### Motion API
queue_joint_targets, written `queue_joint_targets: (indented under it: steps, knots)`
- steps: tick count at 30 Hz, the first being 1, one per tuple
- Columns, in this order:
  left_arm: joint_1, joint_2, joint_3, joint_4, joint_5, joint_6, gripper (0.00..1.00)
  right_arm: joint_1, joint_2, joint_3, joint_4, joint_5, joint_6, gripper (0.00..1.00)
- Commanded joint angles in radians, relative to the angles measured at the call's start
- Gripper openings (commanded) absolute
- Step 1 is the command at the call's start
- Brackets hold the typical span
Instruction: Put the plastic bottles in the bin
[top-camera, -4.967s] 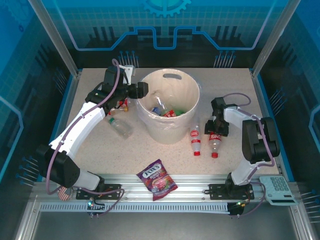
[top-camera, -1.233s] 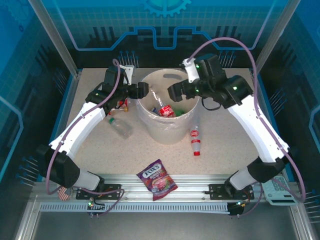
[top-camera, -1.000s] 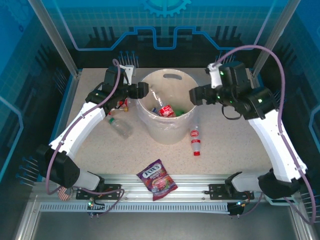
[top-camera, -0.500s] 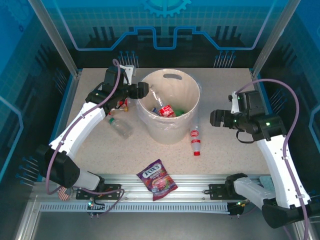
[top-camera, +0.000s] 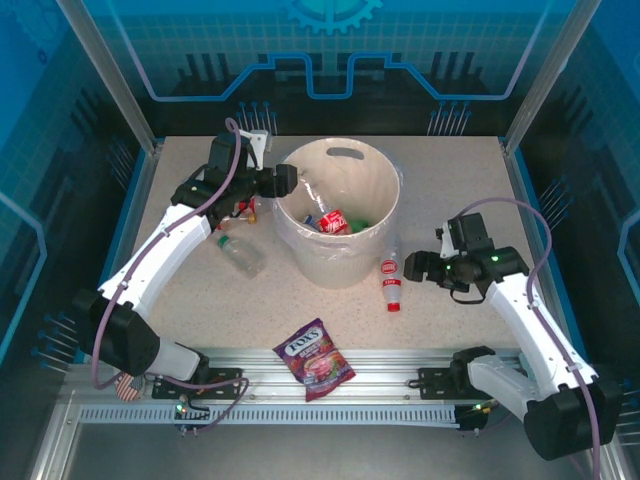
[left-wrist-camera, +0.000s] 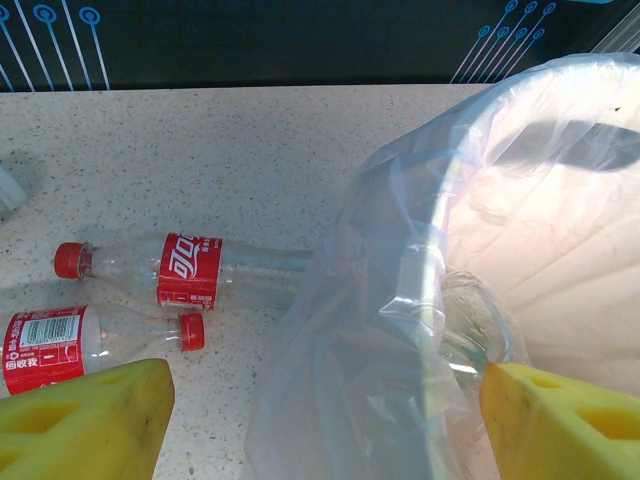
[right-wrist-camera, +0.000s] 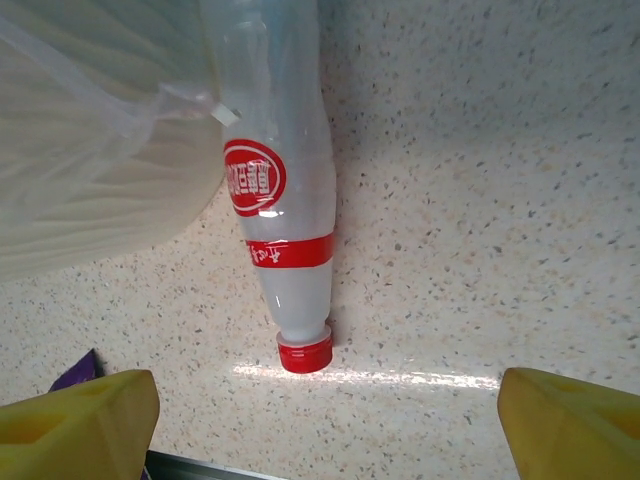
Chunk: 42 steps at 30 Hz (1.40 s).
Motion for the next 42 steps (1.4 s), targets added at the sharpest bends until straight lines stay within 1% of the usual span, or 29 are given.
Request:
queue_joint_targets:
  steps: [1,6,14,17,21,30,34,39,42]
  knots:
    - [-0.005,0.004,-0.028,-0.084,-0.024,0.027,0.81,-0.001,0.019,-0.059,0.122,-0.058,0.052,0.88]
    - [-0.006,-0.004,-0.028,-0.081,-0.025,0.024,0.81,0.044,0.080,-0.127,0.237,-0.075,0.091,0.88]
    - [-0.005,-0.001,-0.029,-0.081,-0.020,0.023,0.81,0.085,0.223,-0.158,0.404,-0.068,0.118,0.90]
    - [-0.005,0.000,-0.030,-0.082,-0.020,0.021,0.81,0.090,0.278,-0.160,0.484,-0.074,0.123,0.83]
    - [-0.005,-0.004,-0.029,-0.080,-0.020,0.021,0.81,0.091,0.356,-0.140,0.548,-0.081,0.123,0.81]
    - [-0.005,-0.004,-0.030,-0.081,-0.025,0.026,0.81,0.090,0.492,-0.118,0.607,-0.068,0.114,0.79]
    - [-0.005,-0.003,-0.029,-0.081,-0.025,0.026,0.81,0.089,0.529,-0.104,0.606,-0.047,0.114,0.74]
    - [-0.005,-0.006,-0.029,-0.082,-0.024,0.026,0.81,0.088,0.569,-0.095,0.601,-0.013,0.121,0.72]
    - [-0.005,-0.007,-0.029,-0.080,-0.024,0.026,0.81,0.078,0.581,-0.100,0.608,-0.017,0.123,0.69]
